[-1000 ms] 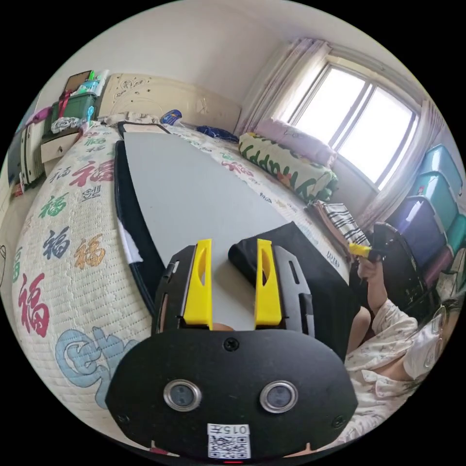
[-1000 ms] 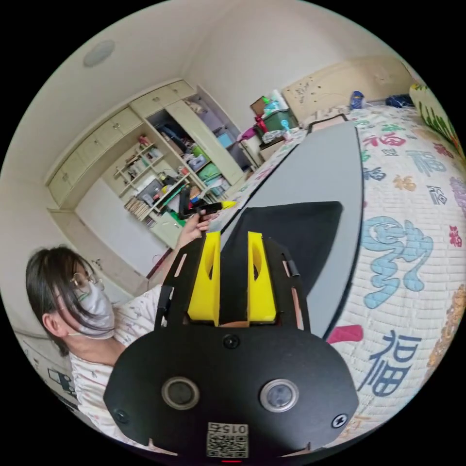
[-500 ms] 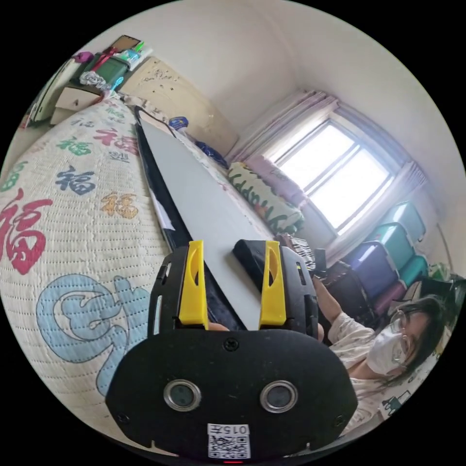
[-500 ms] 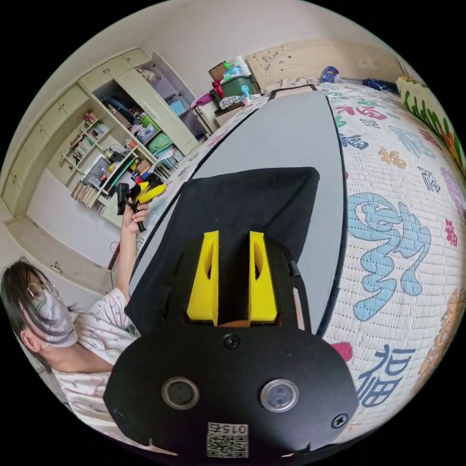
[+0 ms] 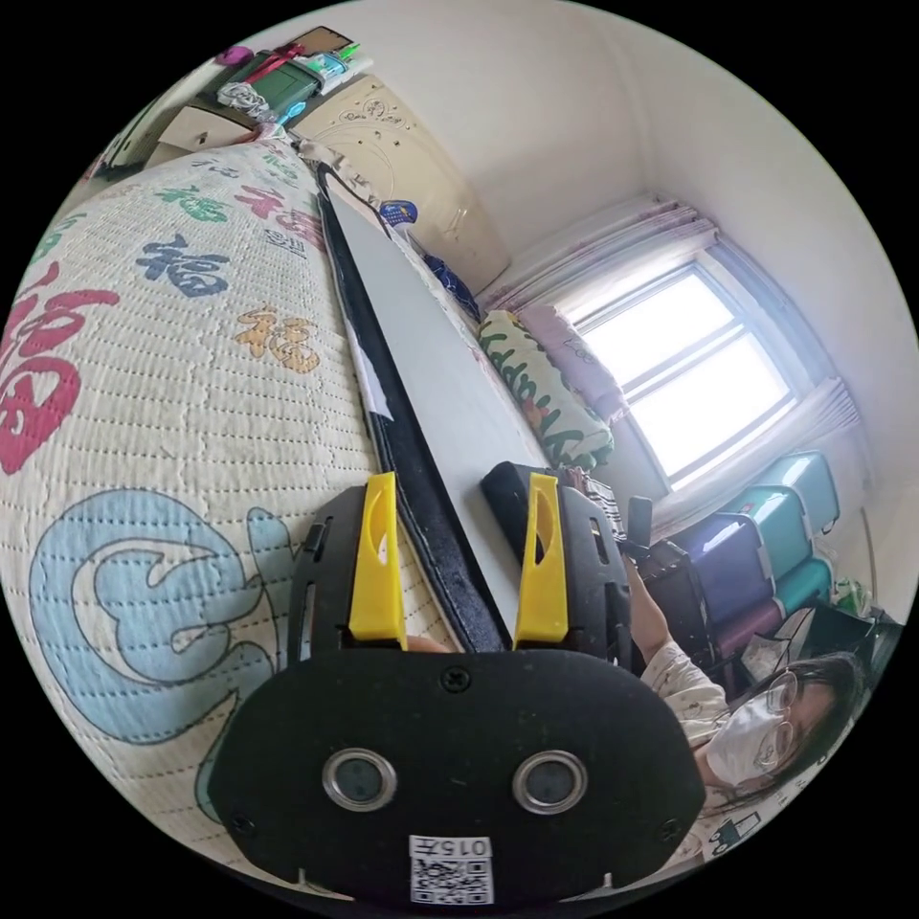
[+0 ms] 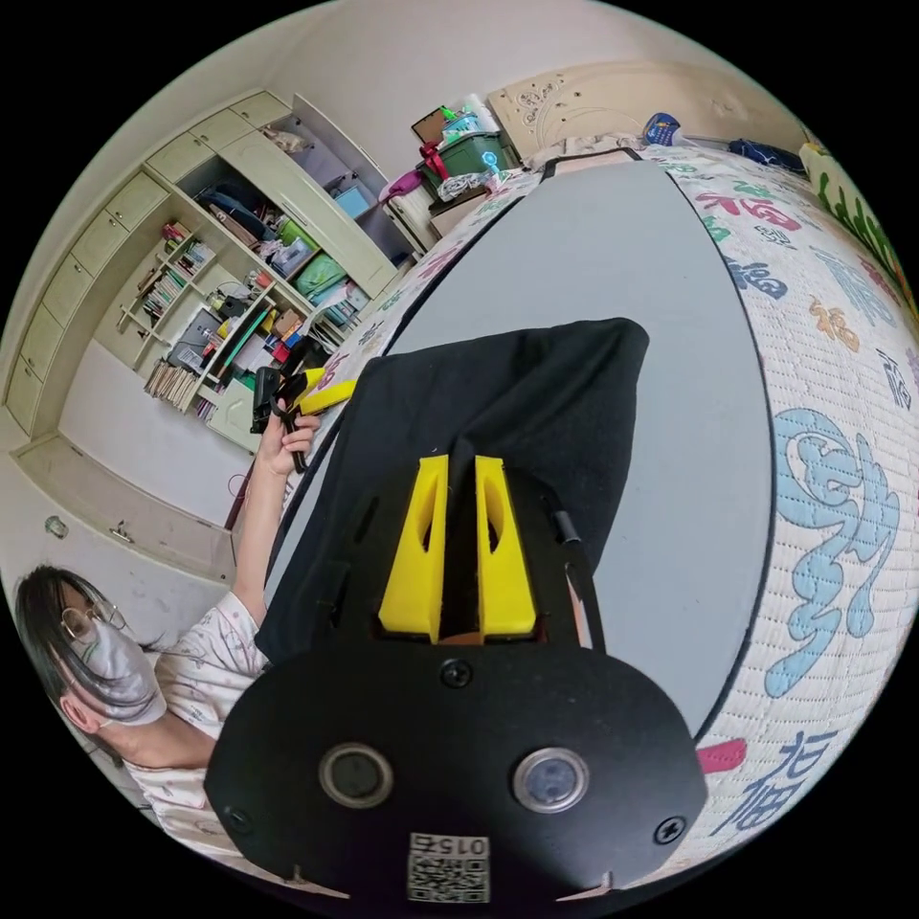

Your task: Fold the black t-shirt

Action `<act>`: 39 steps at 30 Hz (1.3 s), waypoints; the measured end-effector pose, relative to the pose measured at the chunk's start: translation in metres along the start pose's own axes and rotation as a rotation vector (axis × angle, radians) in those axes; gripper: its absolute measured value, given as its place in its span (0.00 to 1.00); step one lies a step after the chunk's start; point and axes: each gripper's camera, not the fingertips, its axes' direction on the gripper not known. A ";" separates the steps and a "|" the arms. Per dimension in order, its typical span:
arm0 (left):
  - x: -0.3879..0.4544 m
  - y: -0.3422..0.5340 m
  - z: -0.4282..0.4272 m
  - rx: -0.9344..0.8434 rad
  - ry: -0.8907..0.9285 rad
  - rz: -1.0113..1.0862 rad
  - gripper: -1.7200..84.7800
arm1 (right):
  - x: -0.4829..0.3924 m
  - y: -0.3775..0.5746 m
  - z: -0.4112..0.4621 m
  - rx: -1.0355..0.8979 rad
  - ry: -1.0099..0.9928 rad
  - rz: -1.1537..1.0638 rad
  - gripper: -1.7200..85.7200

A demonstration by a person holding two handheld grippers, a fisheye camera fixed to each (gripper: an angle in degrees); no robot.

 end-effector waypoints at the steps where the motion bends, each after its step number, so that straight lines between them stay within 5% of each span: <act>1: 0.001 -0.006 -0.003 0.002 0.002 0.001 0.23 | -0.009 -0.005 0.010 -0.005 -0.011 -0.003 0.09; 10: -0.020 -0.027 -0.019 0.023 0.069 -0.027 0.23 | -0.097 -0.047 0.103 -0.066 -0.099 -0.066 0.08; 14: -0.046 -0.022 -0.028 0.054 0.064 -0.095 0.15 | -0.141 -0.065 0.146 -0.101 -0.145 -0.099 0.08; 21: -0.059 0.002 -0.037 0.077 0.066 0.000 0.09 | -0.164 -0.064 0.132 -0.096 -0.161 -0.129 0.10; 26: -0.081 0.036 -0.035 0.081 0.018 0.038 0.09 | -0.166 -0.082 0.111 0.041 -0.085 -0.032 0.14; 32: -0.126 0.093 -0.028 0.084 -0.002 0.054 0.09 | -0.209 -0.111 0.172 -0.052 -0.003 -0.026 0.17; 39: -0.179 0.174 -0.021 0.081 -0.041 0.116 0.09 | -0.247 -0.126 0.206 -0.098 -0.003 0.022 0.09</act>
